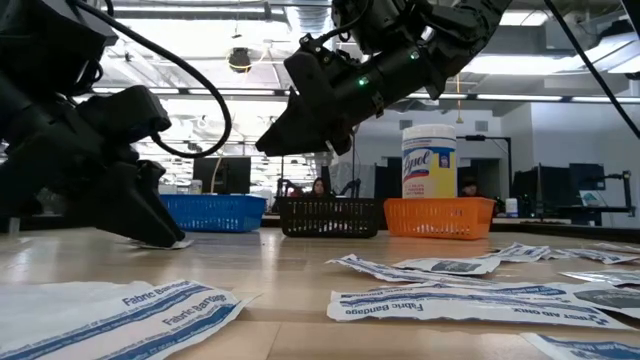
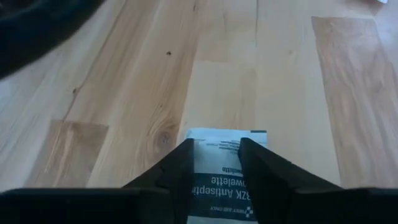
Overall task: Pick & Place First Aid Supplies
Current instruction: Put the towelette pack into the black bin
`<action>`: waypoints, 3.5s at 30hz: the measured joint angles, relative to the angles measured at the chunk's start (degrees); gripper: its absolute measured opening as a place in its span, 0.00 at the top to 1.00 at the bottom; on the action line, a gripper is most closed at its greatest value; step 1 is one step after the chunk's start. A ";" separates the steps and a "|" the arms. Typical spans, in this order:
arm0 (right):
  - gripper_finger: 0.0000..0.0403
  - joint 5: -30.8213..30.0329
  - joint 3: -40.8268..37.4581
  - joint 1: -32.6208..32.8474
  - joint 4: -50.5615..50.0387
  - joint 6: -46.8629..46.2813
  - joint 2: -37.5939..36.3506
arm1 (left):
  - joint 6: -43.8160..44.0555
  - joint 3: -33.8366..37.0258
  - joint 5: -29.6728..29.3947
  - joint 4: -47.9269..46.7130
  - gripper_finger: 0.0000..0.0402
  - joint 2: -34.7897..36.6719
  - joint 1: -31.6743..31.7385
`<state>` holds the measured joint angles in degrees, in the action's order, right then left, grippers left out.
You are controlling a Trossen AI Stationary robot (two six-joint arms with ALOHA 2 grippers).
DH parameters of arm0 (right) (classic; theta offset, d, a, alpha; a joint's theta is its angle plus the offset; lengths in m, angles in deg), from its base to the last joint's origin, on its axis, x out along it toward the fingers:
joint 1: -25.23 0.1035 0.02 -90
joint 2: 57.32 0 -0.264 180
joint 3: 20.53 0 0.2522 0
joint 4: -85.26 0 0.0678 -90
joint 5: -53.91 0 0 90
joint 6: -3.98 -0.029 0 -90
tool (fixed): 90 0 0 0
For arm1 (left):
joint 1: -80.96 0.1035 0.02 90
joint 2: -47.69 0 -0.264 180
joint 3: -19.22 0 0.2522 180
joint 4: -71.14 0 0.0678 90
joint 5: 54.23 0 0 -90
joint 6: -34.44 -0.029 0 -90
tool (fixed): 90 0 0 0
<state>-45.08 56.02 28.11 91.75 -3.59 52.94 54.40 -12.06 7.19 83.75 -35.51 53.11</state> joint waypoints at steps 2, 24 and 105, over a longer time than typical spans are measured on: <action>0.69 0.00 0.00 0.00 0.00 0.01 0.00 | -0.62 -0.06 -0.13 0.53 0.74 -0.73 0.03; 0.69 0.07 -0.11 0.00 9.71 -1.05 0.81 | -40.54 -1.36 -16.98 16.73 0.94 21.14 4.47; 0.72 -3.10 0.00 0.39 15.76 -12.20 0.70 | -40.72 -1.96 -14.79 21.69 0.94 19.04 8.68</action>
<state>-48.18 56.02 28.50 107.51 -15.79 53.64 13.68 -14.03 -7.60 105.44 -16.47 61.78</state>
